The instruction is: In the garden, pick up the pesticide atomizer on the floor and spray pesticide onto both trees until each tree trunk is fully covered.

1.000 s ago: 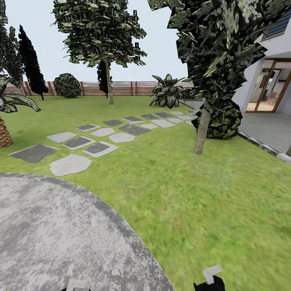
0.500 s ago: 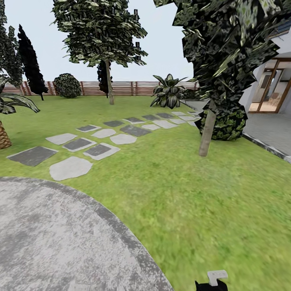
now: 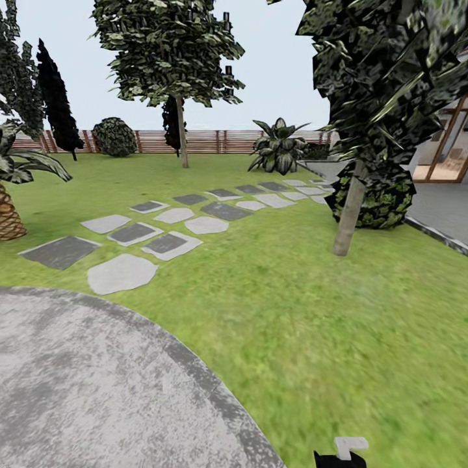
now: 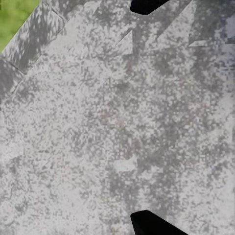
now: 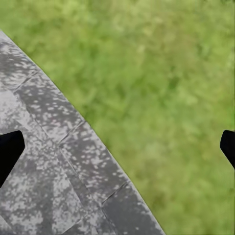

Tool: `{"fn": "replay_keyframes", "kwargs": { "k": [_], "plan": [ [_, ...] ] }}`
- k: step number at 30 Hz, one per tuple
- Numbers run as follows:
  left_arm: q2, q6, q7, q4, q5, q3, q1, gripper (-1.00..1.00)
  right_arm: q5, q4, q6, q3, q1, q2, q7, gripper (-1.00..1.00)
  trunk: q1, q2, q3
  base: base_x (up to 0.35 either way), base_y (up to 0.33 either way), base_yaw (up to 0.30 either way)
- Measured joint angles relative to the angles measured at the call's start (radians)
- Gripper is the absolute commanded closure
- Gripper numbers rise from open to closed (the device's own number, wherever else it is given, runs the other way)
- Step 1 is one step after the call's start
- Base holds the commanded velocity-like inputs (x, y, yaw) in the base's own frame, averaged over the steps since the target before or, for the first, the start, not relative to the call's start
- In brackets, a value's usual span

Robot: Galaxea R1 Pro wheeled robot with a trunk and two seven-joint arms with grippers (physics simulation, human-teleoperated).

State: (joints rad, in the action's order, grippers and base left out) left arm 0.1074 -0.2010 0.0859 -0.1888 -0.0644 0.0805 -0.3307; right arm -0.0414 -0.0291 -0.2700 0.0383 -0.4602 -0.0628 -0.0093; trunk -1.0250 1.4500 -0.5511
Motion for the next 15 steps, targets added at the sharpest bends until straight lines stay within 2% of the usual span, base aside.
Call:
{"fn": "replay_keyframes", "kwargs": {
  "k": [15],
  "plan": [
    [0.002,0.000,0.001,0.000,0.000,-0.001,0.000,-1.00,0.000,0.000,-0.001,0.000,0.000,-0.002,-0.004,-1.00,0.000,0.000,-0.013,0.240,0.243,0.225]
  ]
}}
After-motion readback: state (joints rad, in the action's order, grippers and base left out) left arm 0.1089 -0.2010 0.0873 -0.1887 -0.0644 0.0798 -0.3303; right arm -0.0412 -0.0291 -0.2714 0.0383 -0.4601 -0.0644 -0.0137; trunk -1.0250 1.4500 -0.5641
